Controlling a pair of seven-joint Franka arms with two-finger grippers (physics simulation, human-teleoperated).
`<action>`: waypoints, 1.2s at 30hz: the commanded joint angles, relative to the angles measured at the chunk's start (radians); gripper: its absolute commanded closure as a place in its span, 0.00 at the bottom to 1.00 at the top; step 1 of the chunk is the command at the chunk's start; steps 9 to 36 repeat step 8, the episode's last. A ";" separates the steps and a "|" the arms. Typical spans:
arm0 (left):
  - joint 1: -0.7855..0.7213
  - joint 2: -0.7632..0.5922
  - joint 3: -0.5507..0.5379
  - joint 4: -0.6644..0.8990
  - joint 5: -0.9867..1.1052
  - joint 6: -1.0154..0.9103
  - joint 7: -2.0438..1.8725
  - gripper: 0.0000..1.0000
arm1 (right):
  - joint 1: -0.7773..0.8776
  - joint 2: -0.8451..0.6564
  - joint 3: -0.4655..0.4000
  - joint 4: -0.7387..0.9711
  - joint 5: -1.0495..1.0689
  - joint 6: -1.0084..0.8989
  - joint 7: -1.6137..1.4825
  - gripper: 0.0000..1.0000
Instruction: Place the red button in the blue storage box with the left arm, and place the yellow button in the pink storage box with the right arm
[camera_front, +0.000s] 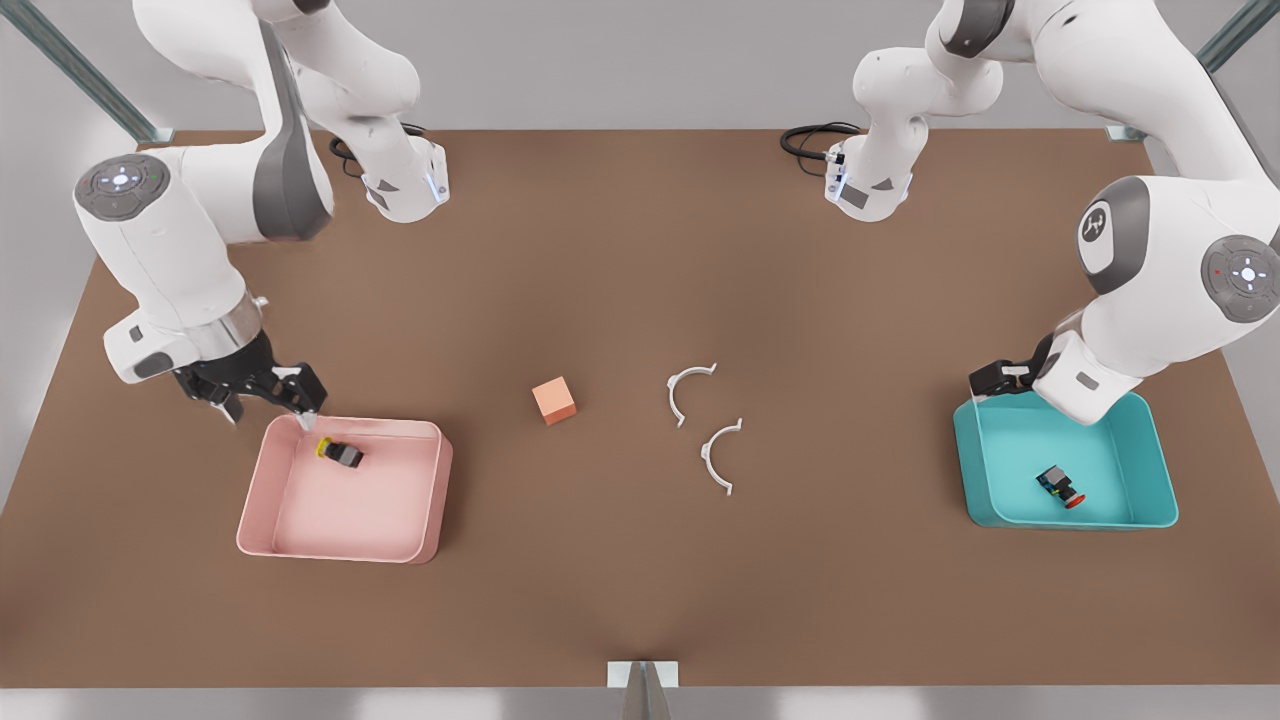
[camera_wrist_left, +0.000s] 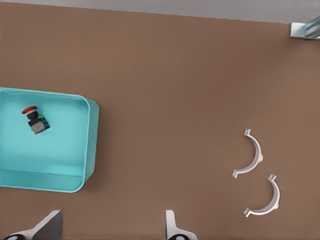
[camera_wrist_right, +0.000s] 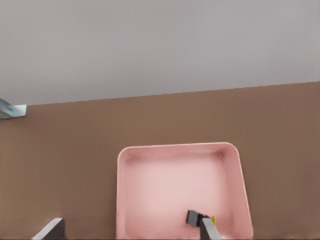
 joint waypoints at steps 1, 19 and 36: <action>0.000 -0.001 0.000 0.000 0.001 -0.004 -0.120 0.00 | 0.002 -0.002 -0.043 0.002 0.071 -0.287 -0.273 0.00; 0.000 -0.001 0.000 0.000 0.001 -0.004 -0.120 0.00 | -0.005 0.111 -0.049 0.142 0.074 -0.316 -0.284 0.00; 0.000 -0.001 0.000 0.000 0.001 -0.004 -0.120 0.00 | -0.005 0.111 -0.049 0.142 0.074 -0.316 -0.284 0.00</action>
